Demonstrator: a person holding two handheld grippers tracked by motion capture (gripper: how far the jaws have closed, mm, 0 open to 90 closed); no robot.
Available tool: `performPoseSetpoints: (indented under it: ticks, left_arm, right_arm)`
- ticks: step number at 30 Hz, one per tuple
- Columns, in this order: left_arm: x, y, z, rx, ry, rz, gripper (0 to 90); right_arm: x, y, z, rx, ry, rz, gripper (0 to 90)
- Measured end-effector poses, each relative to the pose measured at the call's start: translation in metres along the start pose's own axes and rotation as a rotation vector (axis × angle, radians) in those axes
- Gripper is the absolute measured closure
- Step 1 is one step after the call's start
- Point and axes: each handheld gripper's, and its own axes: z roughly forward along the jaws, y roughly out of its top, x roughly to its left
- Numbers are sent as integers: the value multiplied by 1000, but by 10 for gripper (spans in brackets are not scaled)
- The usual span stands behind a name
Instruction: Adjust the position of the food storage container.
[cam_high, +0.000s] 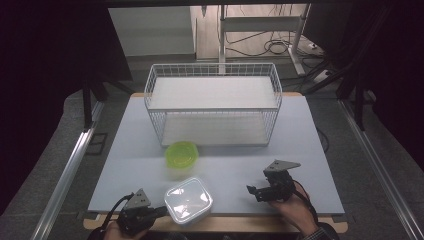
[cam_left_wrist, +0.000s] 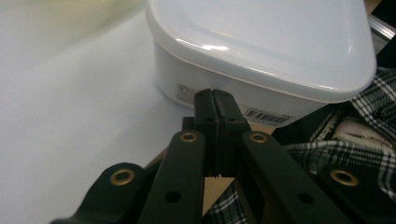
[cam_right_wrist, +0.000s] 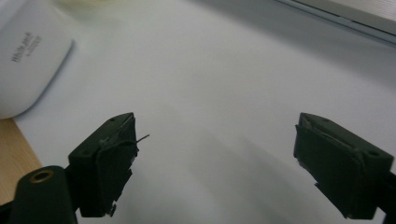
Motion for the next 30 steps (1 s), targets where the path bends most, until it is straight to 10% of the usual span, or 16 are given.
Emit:
performPoseSetpoints:
  ticks: [10,18,30]
  left_arm:
    - [1,10,17,6,-34,-11,895]
    - [7,20,31,-2,-72,-35,895]
    - [4,40,53,3,-71,8,895]
  right_arm:
    - [13,3,1,44,78,-35,372]
    - [32,9,-1,50,165,-52,730]
    - [45,12,7,44,181,-50,797]
